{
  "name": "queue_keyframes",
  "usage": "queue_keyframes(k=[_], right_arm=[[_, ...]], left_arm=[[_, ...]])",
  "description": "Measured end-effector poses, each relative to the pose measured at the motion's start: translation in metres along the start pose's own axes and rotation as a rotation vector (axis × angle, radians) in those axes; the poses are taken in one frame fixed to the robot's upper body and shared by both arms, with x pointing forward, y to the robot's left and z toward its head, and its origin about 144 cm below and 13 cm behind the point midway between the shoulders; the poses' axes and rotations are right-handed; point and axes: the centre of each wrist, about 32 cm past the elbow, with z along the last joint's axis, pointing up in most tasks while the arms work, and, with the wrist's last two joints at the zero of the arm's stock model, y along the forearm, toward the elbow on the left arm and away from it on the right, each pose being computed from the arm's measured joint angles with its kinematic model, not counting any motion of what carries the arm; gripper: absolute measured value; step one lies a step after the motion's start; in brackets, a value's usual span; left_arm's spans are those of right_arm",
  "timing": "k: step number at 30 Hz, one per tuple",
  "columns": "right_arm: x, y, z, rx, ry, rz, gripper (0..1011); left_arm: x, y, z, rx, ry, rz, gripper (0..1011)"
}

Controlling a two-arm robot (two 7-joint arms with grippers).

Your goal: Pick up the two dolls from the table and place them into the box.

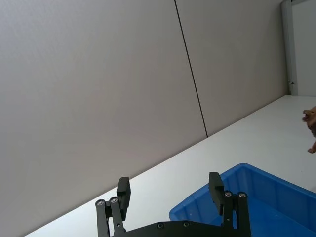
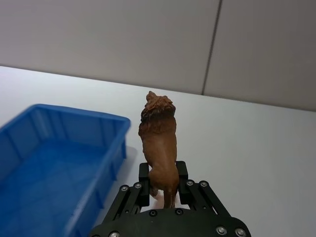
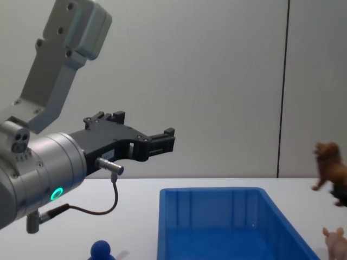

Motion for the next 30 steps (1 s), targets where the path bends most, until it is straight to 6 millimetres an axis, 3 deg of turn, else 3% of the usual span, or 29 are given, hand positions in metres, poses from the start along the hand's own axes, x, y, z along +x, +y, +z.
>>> queue_keyframes(k=[18,21,25,27,30], right_arm=[[-0.035,0.042,0.012,0.023,0.000,0.232,304],[-0.039,0.048,0.012,0.021,0.000,0.255,367],[-0.043,0.055,0.014,0.019,-0.001,0.274,530],[-0.044,0.056,0.014,0.019,0.000,0.276,544],[-0.045,0.058,0.014,0.019,0.001,0.276,670]], left_arm=[[0.000,0.000,0.000,0.000,0.000,0.000,1001],[0.000,0.000,0.000,0.000,0.000,0.000,1001],[0.000,0.000,0.000,0.000,0.000,0.000,1001],[0.000,0.000,0.000,0.000,0.000,0.000,1001],[0.000,0.000,0.000,0.000,0.000,0.000,1001]])
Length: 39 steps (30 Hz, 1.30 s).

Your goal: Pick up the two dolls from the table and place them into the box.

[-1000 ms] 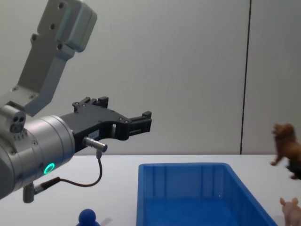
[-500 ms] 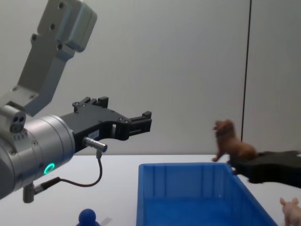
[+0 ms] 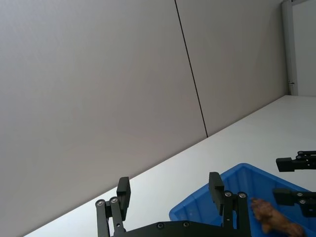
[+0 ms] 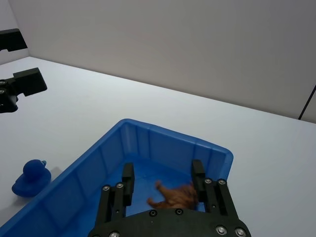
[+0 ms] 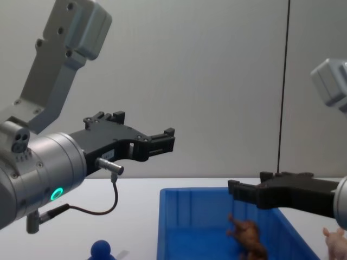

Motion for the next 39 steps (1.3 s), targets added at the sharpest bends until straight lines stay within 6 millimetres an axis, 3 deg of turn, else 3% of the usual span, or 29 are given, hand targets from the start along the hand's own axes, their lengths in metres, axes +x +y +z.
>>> queue_keyframes(k=[8,13,39], right_arm=[[0.002,-0.003,0.002,0.006,0.003,-0.044,910],[0.005,-0.011,0.002,0.012,0.009,-0.082,1001],[0.011,-0.059,-0.012,-0.072,0.038,-0.301,1001]], left_arm=[[0.000,0.000,0.000,0.000,0.000,0.000,1001],[0.000,0.000,0.000,0.000,0.000,0.000,1001],[0.000,0.000,0.000,0.000,0.000,0.000,1001]])
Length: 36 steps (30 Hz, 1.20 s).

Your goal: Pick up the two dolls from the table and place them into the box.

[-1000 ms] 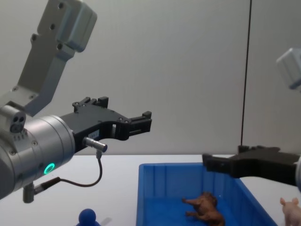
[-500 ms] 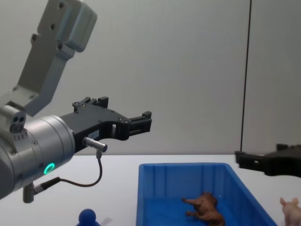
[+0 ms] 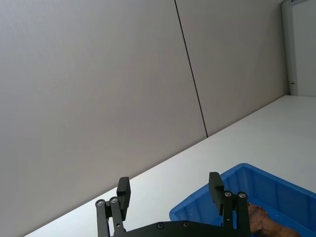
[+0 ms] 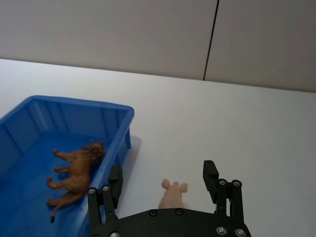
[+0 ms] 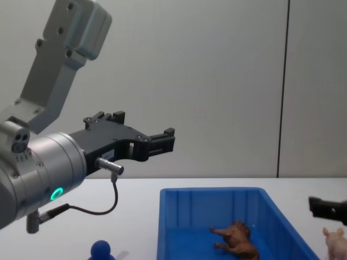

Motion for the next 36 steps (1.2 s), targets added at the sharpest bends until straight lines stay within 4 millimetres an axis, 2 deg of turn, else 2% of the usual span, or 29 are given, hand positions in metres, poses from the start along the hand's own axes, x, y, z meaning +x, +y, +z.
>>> queue_keyframes(k=[16,20,21,23,24,28,29,33,34,36], right_arm=[[0.004,-0.006,-0.023,-0.103,-0.001,-0.023,979],[0.005,-0.005,-0.030,-0.130,0.000,-0.020,883],[0.005,-0.005,-0.033,-0.139,0.001,-0.019,833],[0.005,-0.005,-0.035,-0.146,0.002,-0.018,806],[0.005,-0.005,-0.037,-0.153,0.002,-0.017,746],[0.005,-0.004,-0.040,-0.163,0.004,-0.013,676],[0.005,-0.004,-0.041,-0.166,0.005,-0.011,617],[0.005,-0.004,-0.043,-0.167,0.006,-0.005,490],[0.005,-0.004,-0.043,-0.165,0.006,-0.004,428],[0.005,-0.004,-0.044,-0.157,0.005,0.001,398]], left_arm=[[0.000,0.000,0.000,0.000,0.000,0.000,1001],[0.000,0.000,0.000,0.000,0.000,0.000,1001],[0.000,0.000,0.000,0.000,0.000,0.000,1001],[0.000,0.000,0.000,0.000,0.000,0.000,1001],[0.000,0.000,0.000,0.000,0.000,0.000,1001],[0.000,0.000,0.000,0.000,0.000,0.000,1001],[0.000,0.000,0.000,0.000,0.000,0.000,1001],[0.000,0.000,0.000,0.000,0.000,0.000,1001],[0.000,0.000,0.000,0.000,0.000,0.000,1001],[0.000,0.000,0.000,0.000,0.000,0.000,1001]])
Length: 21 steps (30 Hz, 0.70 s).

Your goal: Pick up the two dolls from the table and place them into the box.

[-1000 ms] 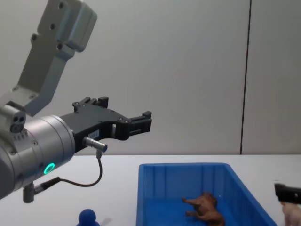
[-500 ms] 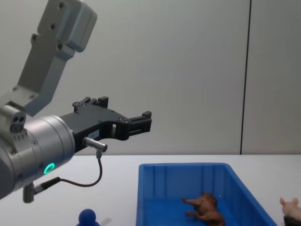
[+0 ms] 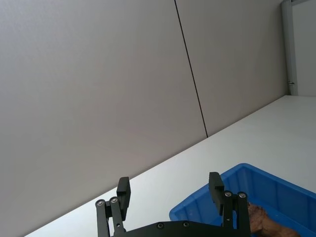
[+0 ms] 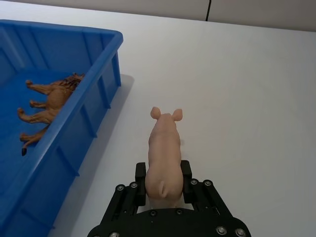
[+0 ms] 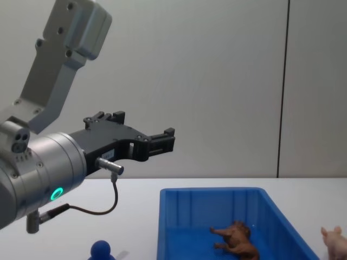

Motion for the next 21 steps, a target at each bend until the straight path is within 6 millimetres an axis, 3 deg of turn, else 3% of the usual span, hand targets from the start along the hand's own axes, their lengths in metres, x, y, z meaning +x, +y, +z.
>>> queue_keyframes(k=[9,21], right_arm=[[-0.001,-0.004,0.006,0.068,-0.016,0.016,381],[-0.008,-0.006,0.030,0.212,-0.052,0.089,381]], left_arm=[[0.000,0.000,0.000,0.000,0.000,0.000,1001],[0.000,0.000,0.000,0.000,0.000,0.000,1001]])
